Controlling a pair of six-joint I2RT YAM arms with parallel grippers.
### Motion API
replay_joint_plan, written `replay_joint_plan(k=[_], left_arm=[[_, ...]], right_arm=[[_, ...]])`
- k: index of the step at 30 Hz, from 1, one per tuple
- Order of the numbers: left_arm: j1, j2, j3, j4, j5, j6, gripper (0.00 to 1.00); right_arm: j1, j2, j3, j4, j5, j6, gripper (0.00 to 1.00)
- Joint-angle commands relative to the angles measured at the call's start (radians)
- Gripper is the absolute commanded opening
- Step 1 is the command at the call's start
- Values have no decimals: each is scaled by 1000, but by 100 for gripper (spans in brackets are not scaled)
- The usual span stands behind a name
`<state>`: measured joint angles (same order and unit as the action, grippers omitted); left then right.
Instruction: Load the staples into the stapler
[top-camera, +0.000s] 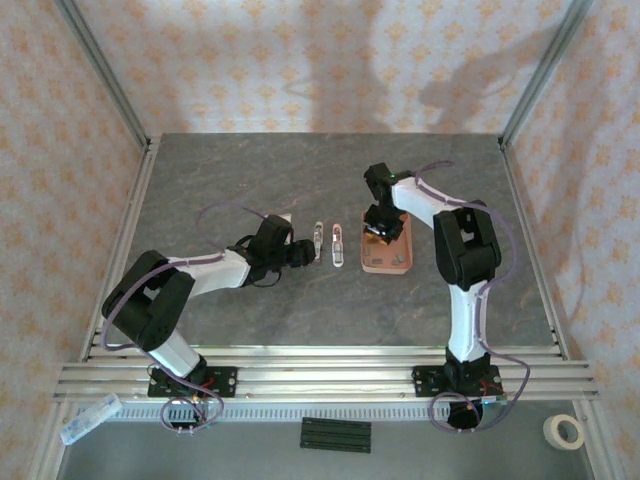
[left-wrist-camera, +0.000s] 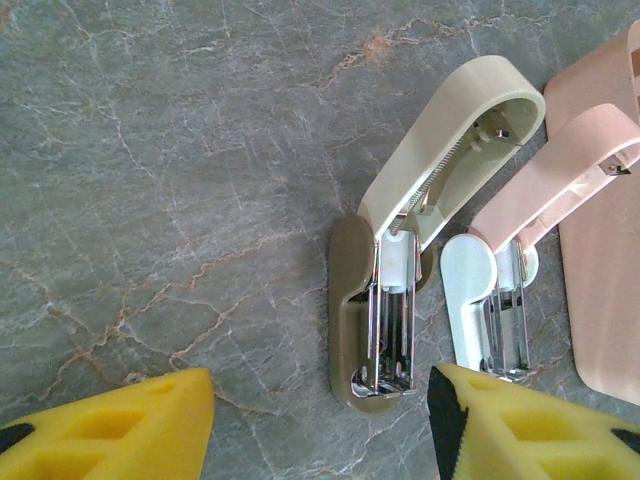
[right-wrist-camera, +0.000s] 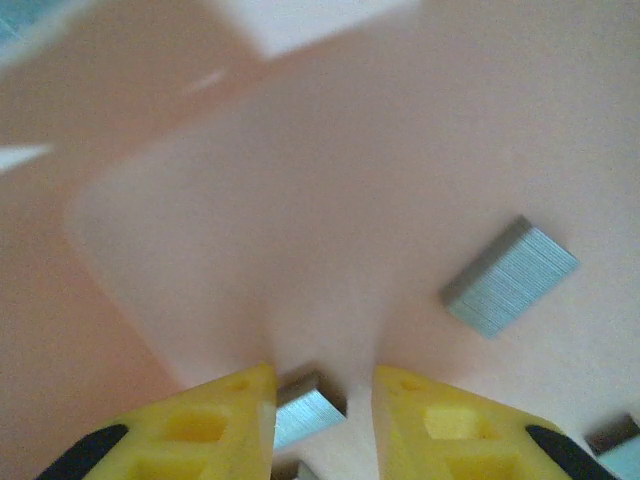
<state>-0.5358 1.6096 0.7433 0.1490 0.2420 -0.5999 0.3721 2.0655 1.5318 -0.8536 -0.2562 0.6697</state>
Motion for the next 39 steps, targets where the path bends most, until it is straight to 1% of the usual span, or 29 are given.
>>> replay_joint_plan(k=[1, 3, 7, 10, 15, 19, 25, 32, 39], left_arm=[[7, -31, -8, 1, -25, 24, 60], [7, -33, -7, -3, -27, 25, 60], [7, -38, -15, 4, -30, 24, 60], [10, -33, -17, 9, -27, 23, 60], [16, -39, -25, 11, -25, 27, 61], [24, -47, -36, 12, -26, 31, 61], [32, -57, -50, 21, -22, 32, 61], [35, -65, -62, 26, -21, 31, 61], [37, -67, -67, 30, -23, 32, 61]], right_arm=[[2, -54, -25, -23, -14, 47, 31], [4, -59, -36, -4, -53, 80, 32], [2, -56, -30, -12, -73, 158, 34], [2, -57, -42, 15, -100, 226, 35], [1, -88, -82, 90, -92, 336, 35], [0, -89, -79, 81, -78, 398, 35], [0, -114, -99, 68, -19, 515, 34], [-4, -112, -102, 89, -43, 599, 33], [-5, -99, -107, 125, -57, 647, 34]])
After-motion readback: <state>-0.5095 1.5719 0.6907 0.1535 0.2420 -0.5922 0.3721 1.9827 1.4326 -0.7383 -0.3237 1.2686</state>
